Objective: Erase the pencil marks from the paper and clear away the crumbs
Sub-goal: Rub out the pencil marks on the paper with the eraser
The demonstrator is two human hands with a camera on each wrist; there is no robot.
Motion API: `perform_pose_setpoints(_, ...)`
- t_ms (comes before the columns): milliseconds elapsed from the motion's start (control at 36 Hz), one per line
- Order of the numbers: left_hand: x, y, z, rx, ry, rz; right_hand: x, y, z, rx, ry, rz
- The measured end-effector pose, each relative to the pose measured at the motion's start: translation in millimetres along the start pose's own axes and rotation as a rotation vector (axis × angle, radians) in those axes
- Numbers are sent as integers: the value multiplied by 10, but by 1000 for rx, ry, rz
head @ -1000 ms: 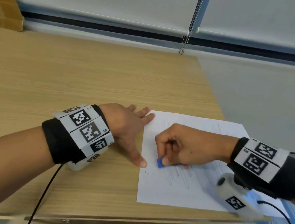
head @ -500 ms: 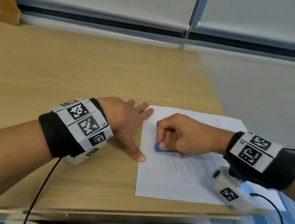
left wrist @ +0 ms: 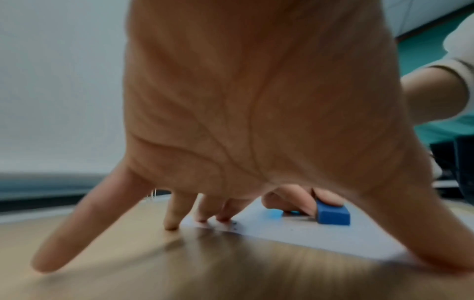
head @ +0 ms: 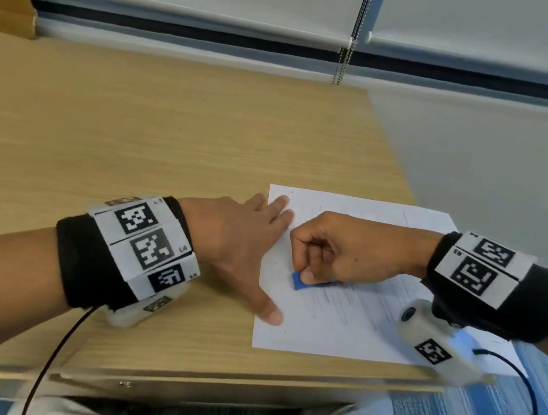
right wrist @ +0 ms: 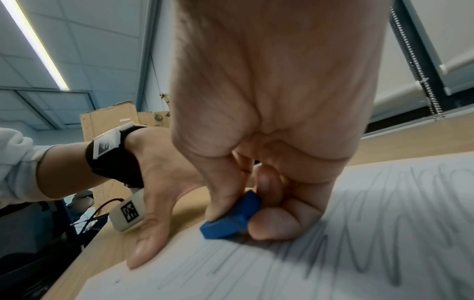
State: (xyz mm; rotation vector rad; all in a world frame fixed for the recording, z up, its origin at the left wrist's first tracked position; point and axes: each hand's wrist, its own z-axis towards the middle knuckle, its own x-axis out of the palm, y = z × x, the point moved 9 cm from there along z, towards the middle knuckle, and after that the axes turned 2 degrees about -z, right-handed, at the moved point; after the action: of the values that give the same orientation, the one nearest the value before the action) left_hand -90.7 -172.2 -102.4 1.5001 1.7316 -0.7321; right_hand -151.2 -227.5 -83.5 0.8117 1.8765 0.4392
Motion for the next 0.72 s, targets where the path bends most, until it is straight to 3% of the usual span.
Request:
perform_pose_setpoints(111,4,40,24,-18,-2,23,-4,-21,-45,-15,-49,25)
perform_pose_setpoints(250,5,24,24,-35,20,71,95,21,-89,-24,59,-8)
perform_pose_setpoints(389,1,23,22,-45,34,71,-114,-44,-59,-2,-160,-20)
perform_pose_setpoints(556,9,20,14,-54,60,55,237,-1,-234,-26,122,-1)
perform_pose_setpoints(667,16,31,18,-48,43,56,-29,-56,-119,-11,-119,-42)
perform_pose_setpoints(722,17,36,17,-51,41,59,-75,-77,-111,-21,-168,-36)
